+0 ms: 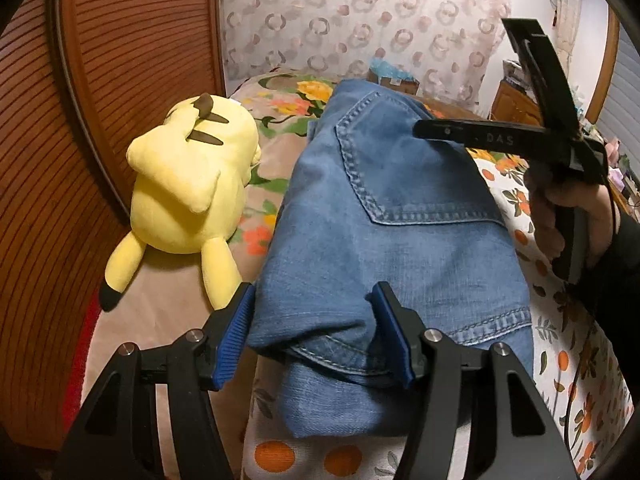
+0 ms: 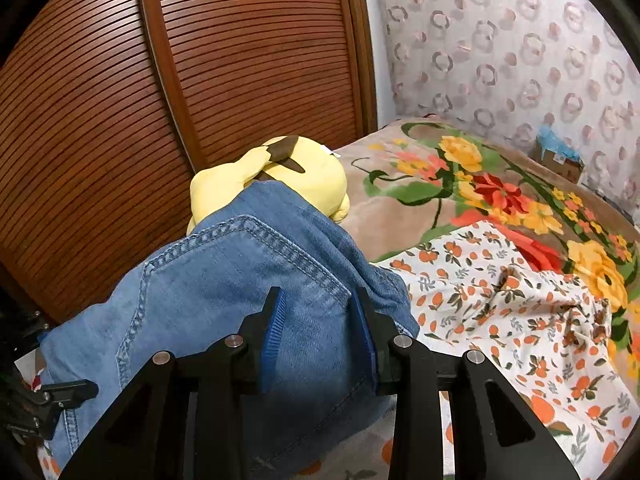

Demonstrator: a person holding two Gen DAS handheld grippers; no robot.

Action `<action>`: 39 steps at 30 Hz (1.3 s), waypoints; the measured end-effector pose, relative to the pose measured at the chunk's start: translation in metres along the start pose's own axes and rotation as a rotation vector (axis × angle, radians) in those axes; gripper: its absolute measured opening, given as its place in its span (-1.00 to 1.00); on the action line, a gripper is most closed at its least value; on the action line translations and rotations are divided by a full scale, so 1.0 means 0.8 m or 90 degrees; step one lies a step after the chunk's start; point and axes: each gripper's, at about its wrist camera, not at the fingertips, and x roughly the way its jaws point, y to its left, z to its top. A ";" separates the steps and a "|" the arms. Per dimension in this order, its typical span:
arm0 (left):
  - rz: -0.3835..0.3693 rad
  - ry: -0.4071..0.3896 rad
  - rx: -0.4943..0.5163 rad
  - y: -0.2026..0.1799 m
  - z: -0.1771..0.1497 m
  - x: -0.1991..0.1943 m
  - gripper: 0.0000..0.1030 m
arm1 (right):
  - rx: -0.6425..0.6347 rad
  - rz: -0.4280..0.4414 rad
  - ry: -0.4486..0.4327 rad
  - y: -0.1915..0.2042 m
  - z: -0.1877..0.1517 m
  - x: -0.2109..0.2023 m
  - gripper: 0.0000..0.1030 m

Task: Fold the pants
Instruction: 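Carry the folded jeans with the left gripper beside the yellow plush toy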

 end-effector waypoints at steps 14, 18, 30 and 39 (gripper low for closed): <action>0.014 -0.050 0.003 -0.009 0.008 -0.046 0.18 | 0.008 -0.002 -0.015 0.035 -0.035 -0.091 -0.32; 0.001 -0.060 0.005 -0.012 0.008 -0.058 0.31 | 0.013 -0.002 -0.022 0.042 -0.046 -0.115 -0.32; -0.018 -0.121 0.036 -0.054 0.005 -0.115 1.00 | 0.030 -0.021 -0.057 0.056 -0.095 -0.207 -0.32; -0.019 -0.142 0.040 -0.092 0.002 -0.152 1.00 | 0.050 -0.055 -0.101 0.060 -0.140 -0.296 -0.28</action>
